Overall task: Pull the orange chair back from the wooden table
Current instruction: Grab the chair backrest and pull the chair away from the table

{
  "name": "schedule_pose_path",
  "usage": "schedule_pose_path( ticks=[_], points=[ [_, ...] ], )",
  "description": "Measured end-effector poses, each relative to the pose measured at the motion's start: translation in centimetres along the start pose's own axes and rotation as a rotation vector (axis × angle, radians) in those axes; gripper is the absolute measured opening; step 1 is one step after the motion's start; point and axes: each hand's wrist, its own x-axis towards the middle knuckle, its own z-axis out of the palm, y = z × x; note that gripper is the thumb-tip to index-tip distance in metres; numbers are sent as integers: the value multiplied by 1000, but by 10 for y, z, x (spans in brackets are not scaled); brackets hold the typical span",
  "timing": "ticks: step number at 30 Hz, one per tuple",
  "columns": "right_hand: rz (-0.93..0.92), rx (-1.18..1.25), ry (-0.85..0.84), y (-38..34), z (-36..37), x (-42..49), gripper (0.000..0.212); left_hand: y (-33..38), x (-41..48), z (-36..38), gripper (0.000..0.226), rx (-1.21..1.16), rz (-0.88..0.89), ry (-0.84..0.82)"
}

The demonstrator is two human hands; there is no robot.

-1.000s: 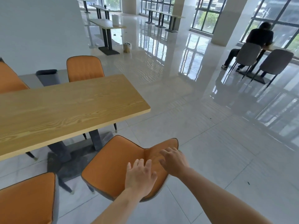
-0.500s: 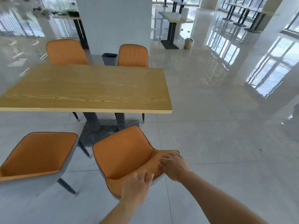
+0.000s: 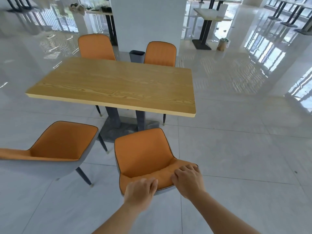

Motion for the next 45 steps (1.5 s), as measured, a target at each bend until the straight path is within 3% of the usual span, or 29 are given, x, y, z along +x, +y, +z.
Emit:
schedule_pose_path(
  ticks=[10, 17, 27, 45],
  points=[
    [8, 165, 23, -41, 22, -26, 40, -49, -27, -24, 54, -34, 101, -42],
    [55, 173, -34, -100, 24, -19, 49, -103, -26, -42, 44, -68, 85, -52],
    [131, 174, -67, -189, 19, -8, 48, -186, -26, -57, 48, -11, 98, -1],
    [250, 193, -43, -208, 43, -22, 48, -198, -39, -58, 52, 7, 116, -92]
  ],
)
